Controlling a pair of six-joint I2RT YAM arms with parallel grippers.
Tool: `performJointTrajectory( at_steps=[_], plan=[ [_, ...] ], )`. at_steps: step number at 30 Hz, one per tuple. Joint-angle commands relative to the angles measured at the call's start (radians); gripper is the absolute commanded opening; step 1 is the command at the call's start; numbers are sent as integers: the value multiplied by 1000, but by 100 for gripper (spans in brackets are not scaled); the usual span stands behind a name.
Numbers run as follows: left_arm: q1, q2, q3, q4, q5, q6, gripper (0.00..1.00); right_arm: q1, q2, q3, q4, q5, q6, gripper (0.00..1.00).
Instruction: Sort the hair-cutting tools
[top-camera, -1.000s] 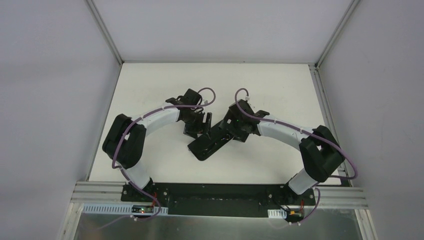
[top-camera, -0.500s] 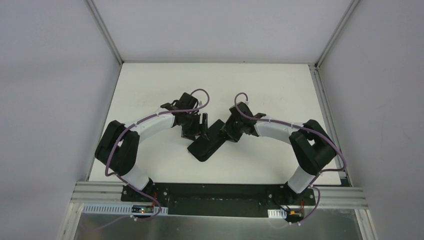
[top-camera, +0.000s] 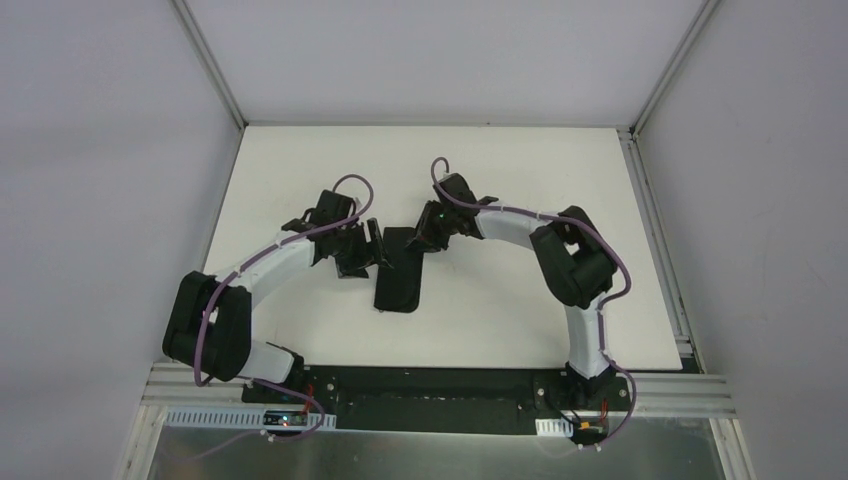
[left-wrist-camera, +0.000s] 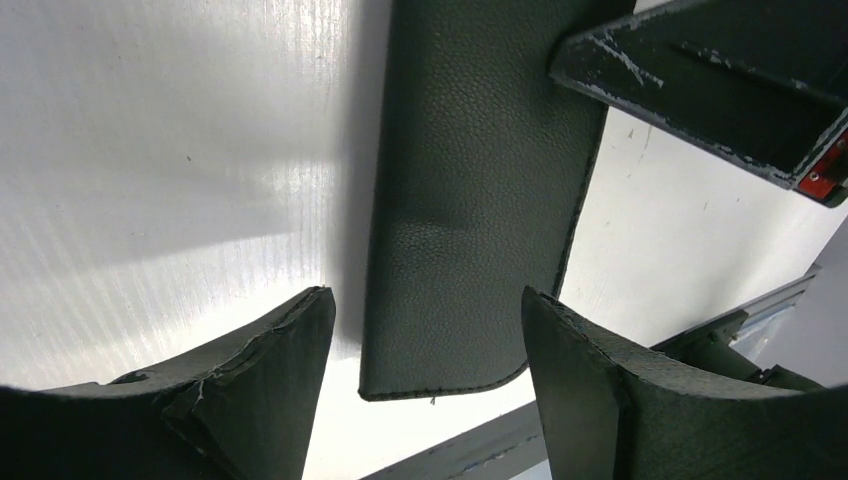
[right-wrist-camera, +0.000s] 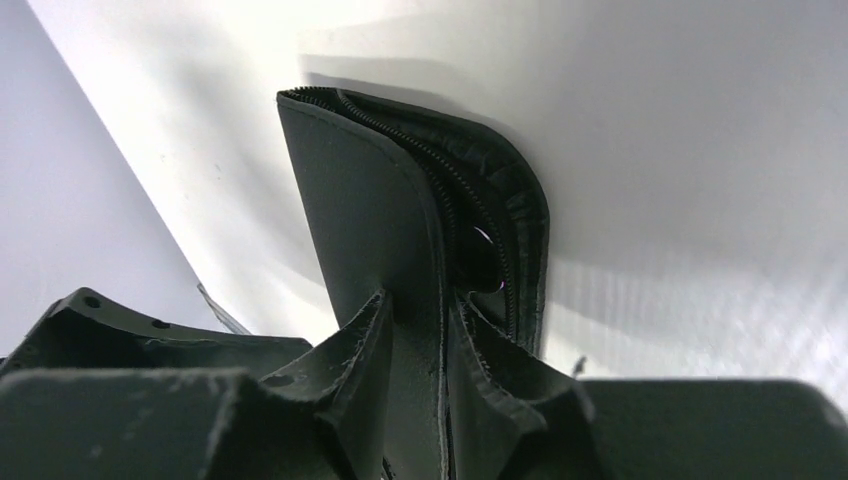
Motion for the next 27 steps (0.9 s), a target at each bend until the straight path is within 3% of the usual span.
performJointTrajectory(
  at_steps=[1, 6, 12, 19, 27],
  plan=[
    [-4, 8, -6, 38, 33, -31, 68, -14, 85, 86, -28, -60, -85, 27],
    [-32, 59, 33, 43, 41, -27, 51, -16, 27, 119, -122, -72, -134, 42],
    [-62, 116, 67, 43, 26, -19, 48, -17, -82, 113, -263, -4, -188, 62],
    [-78, 132, 95, 39, 19, -8, 47, -16, -126, 40, -304, 50, -161, 71],
    [-114, 138, 108, 27, 0, -7, 48, -15, -137, -55, -214, 37, -101, 75]
  ],
)
